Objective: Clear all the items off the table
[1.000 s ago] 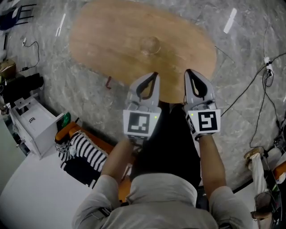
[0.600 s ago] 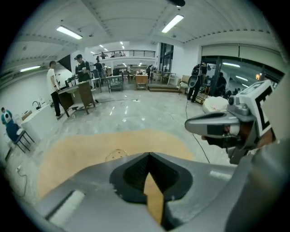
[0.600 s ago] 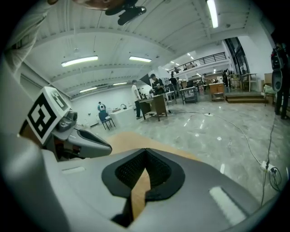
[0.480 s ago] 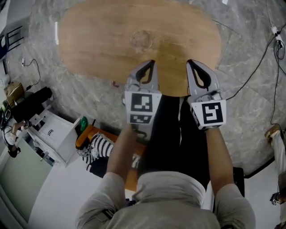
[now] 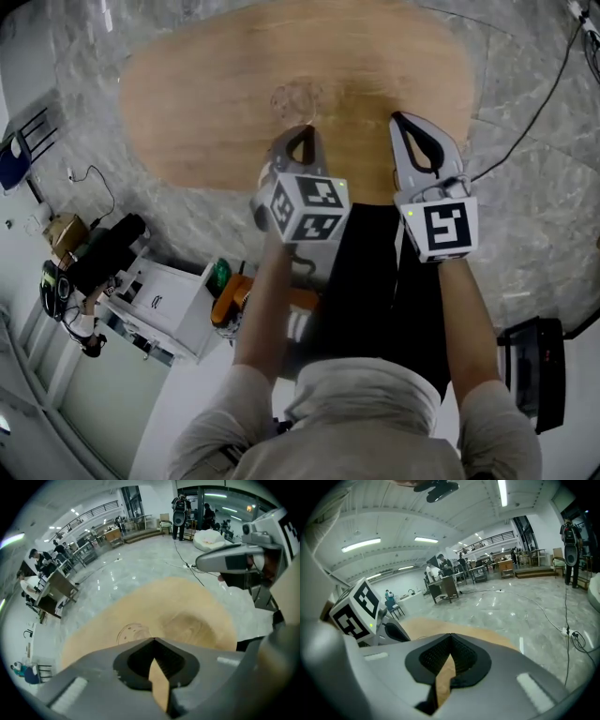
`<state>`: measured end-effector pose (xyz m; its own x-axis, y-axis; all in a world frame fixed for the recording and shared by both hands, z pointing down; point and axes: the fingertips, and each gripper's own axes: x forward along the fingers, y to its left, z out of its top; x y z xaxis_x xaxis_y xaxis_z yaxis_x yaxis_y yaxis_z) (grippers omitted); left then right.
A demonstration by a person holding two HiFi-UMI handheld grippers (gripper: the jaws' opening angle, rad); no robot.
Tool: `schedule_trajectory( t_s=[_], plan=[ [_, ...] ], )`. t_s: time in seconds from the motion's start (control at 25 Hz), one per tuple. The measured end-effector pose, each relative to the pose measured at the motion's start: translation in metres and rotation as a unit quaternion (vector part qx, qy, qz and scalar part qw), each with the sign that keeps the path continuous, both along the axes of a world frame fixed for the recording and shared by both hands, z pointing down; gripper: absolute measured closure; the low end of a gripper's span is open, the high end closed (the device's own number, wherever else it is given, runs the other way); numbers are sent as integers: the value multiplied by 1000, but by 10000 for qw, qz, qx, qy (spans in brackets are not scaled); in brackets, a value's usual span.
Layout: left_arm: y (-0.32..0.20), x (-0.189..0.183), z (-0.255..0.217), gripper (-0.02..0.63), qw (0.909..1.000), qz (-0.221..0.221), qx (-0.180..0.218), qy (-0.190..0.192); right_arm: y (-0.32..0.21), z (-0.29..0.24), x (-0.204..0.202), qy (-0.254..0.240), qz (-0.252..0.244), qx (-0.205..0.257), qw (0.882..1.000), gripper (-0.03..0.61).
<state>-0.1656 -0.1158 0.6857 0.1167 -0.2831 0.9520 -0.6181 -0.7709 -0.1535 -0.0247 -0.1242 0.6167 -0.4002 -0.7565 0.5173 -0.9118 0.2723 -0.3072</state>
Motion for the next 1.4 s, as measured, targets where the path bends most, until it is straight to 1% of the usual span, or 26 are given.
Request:
schedule_trajectory(
  t_s=[0.12, 0.32, 0.44, 0.6, 0.84, 1.08, 1.4],
  plan=[
    [-1, 0, 12, 594, 9997, -38, -248, -7, 1, 8, -2, -20, 107, -44, 9999, 572],
    [-7, -5, 23, 594, 9988, -6, -478, -66, 4, 20, -1, -39, 255, -180, 9995, 572],
    [-6, -3, 26, 592, 9980, 15, -627, 33, 4, 22, -1, -20, 308, -209, 9993, 572],
    [-2, 0, 34, 567, 9969, 73, -784, 21, 6, 25, 0, -27, 348, -212, 9992, 572],
    [2, 1, 50, 563, 9946, 254, -988, -211, 9, 29, 6, -17, 414, -249, 9988, 572],
    [-1, 0, 62, 563, 9906, 689, -965, -683, 12, 33, 15, 18, 501, -277, 9984, 572],
    [-4, 0, 76, 563, 9852, 841, -1196, -897, 17, 38, 29, 10, 650, -312, 9974, 572]
  ],
)
